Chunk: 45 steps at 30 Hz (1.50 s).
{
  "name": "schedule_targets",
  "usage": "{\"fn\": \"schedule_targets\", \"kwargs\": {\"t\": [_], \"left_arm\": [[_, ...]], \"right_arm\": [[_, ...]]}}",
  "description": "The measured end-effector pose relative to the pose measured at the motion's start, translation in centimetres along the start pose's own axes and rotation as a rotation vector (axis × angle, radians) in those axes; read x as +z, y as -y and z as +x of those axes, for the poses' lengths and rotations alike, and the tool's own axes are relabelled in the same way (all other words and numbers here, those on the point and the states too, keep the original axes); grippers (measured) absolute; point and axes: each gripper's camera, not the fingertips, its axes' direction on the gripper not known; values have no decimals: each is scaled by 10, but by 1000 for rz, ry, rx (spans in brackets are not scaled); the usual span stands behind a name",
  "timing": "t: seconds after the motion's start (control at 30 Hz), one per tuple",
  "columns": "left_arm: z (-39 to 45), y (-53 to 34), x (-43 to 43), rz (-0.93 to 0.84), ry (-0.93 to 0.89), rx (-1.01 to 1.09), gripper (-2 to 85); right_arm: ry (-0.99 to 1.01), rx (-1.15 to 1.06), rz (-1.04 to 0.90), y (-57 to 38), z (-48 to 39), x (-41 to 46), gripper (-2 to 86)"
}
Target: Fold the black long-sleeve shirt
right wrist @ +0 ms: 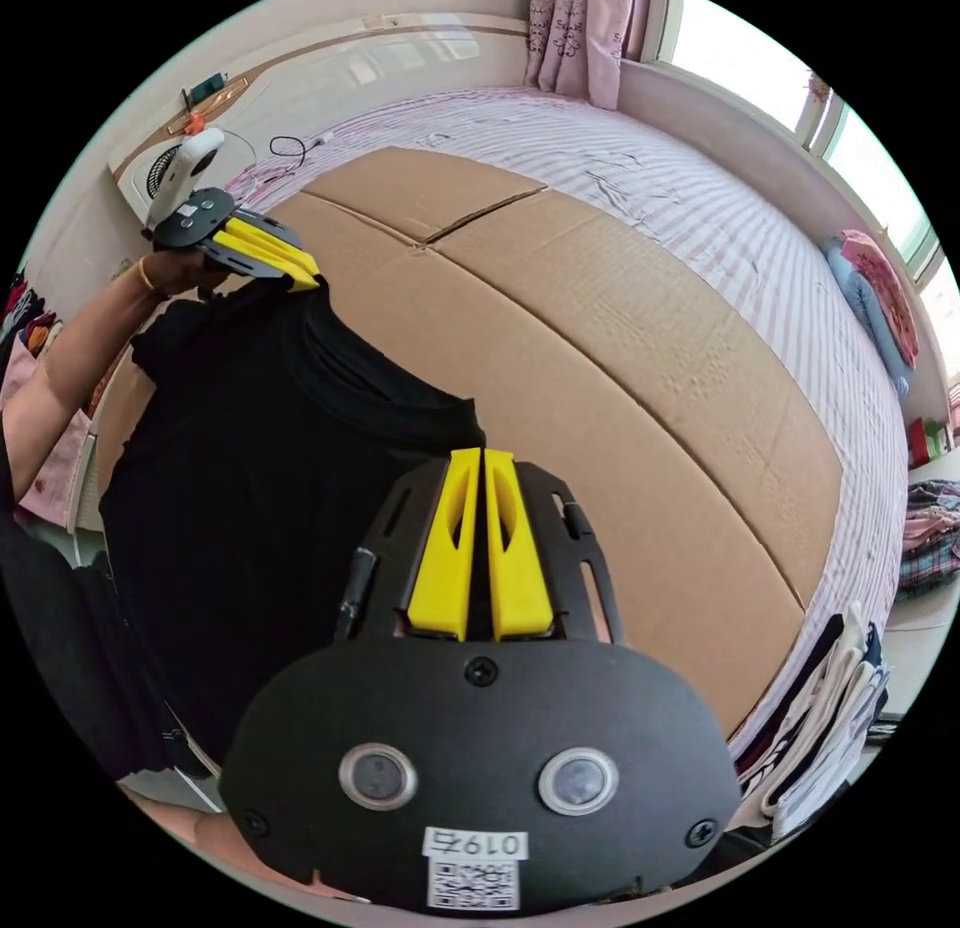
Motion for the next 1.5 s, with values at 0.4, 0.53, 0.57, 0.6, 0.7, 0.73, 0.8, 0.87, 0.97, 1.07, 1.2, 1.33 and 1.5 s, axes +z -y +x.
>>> {"fn": "schedule_targets", "kwargs": {"t": [0.4, 0.53, 0.57, 0.6, 0.7, 0.73, 0.8, 0.87, 0.97, 1.07, 1.2, 1.33, 1.5], "left_arm": [[8, 77, 1, -4, 77, -87, 17], [20, 86, 6, -45, 114, -97, 37], [20, 87, 5, -47, 110, -98, 41], [18, 88, 2, -53, 101, -107, 54], [8, 85, -11, -24, 97, -157, 78], [1, 84, -16, -12, 87, -187, 82], [-4, 83, -24, 12, 81, -228, 77], [3, 86, -35, 68, 105, -235, 69], [39, 105, -44, 122, 92, -145, 62], [91, 134, -45, 167, 29, -1, 51], [155, 176, -24, 157, -82, 148, 35], [194, 208, 5, 109, -119, 186, 23], [219, 226, 22, 92, -148, 177, 13]], "right_arm": [[-69, 94, 6, -27, 16, 18, 1], [-6, 129, 22, -57, 22, 13, 55], [7, 141, 30, -64, 24, 10, 61], [27, 155, 59, -81, 28, 2, 63], [-23, 235, 123, -137, 38, -21, 57], [-48, 269, 137, -162, 43, -27, 55], [-55, 327, 130, -203, 54, -33, 53], [-68, 378, 108, -243, 62, -35, 54], [-83, 463, 63, -312, 65, -38, 63], [-110, 523, 64, -380, 53, -43, 59], [-184, 635, 13, -465, 47, -33, 57], [-43, 659, 128, -533, 49, -24, 86], [63, 671, 210, -586, 56, -4, 98]]}}
